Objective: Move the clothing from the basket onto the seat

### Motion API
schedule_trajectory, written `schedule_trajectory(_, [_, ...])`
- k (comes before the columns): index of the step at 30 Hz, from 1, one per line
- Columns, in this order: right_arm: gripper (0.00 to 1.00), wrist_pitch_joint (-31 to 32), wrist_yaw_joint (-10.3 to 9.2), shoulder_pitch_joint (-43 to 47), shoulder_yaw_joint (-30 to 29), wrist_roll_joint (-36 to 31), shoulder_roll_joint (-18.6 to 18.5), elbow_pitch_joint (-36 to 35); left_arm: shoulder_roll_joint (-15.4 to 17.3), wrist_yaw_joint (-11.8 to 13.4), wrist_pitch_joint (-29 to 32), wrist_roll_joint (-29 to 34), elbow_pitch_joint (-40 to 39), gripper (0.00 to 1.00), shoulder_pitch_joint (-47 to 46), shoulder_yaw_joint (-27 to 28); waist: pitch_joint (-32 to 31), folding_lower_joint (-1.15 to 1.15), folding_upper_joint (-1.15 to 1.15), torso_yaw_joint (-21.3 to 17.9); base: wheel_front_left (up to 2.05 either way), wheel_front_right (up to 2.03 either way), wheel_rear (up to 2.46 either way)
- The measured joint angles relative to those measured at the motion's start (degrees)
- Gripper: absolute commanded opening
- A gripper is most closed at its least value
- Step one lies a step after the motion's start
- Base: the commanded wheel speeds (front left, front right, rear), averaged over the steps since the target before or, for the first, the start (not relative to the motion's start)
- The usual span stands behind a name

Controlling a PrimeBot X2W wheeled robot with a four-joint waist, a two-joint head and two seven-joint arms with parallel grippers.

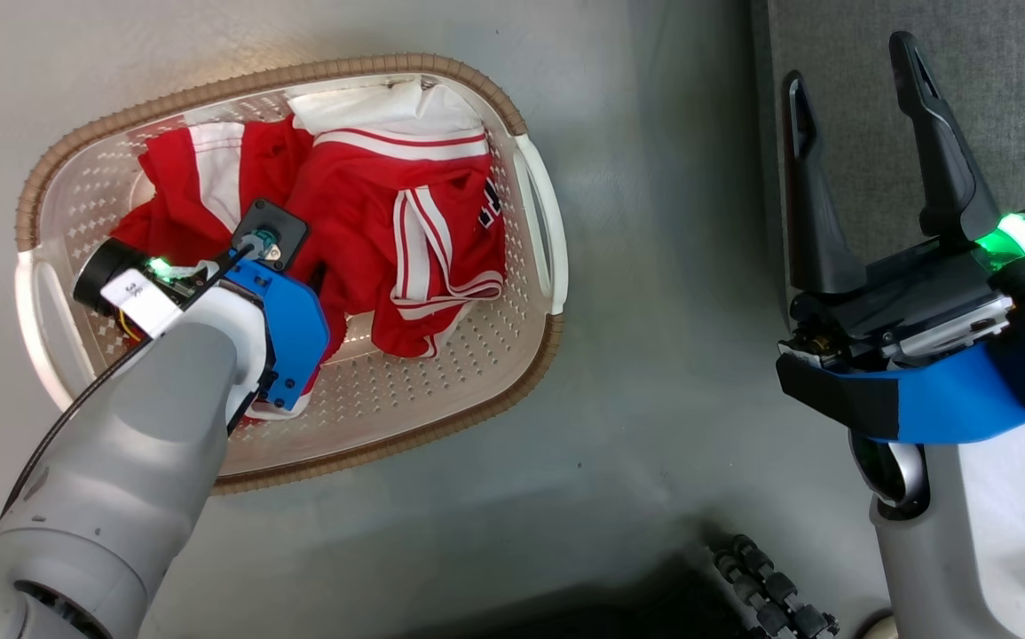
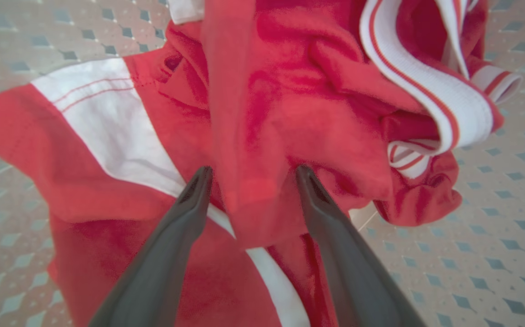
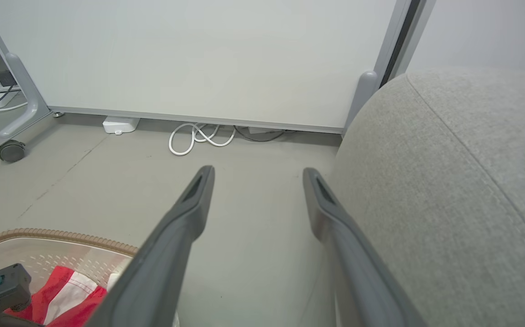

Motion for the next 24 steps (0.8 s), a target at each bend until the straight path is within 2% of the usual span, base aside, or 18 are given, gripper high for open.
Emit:
schedule_trajectory(12, [1.00,0.00,0.00,0.22,0.00,0.34,-0.01,-1.07,1.15,0.00,0.78,-4.07,-1.13,1.00,-2.85,-6.21,2.64,0.00,0.00,-0.94,0.00,0.00,0.00])
schedule_trajectory(13, [1.00,0.00,0.00,0.23,-0.04,0.34,-0.01,-1.10,1.12,0.00,0.71,-4.17,-0.97,0.55,-3.04,-6.81,2.74,0.00,0.00,-0.91,0.00,0.00,0.00])
schedule_trajectory(14, [1.00,0.00,0.00,0.24,-0.10,0.34,-0.01,-1.10,1.04,0.00,0.58,-4.20,-0.81,0.19,-3.23,-7.23,2.79,0.00,0.00,-0.85,0.00,0.00,0.00])
schedule_trajectory(15, [1.00,0.00,0.00,0.24,-0.15,0.34,-0.01,-1.11,0.92,0.00,0.58,-4.36,-0.66,0.00,-3.36,-7.57,2.81,0.00,0.00,-0.74,0.00,0.00,0.00])
schedule_trajectory(24, [1.00,0.00,0.00,-0.02,-0.12,0.03,-0.01,-0.88,0.13,0.00,-1.12,-5.80,-0.33,0.00,-3.42,-10.03,1.44,0.00,0.00,0.31,0.00,0.00,0.00])
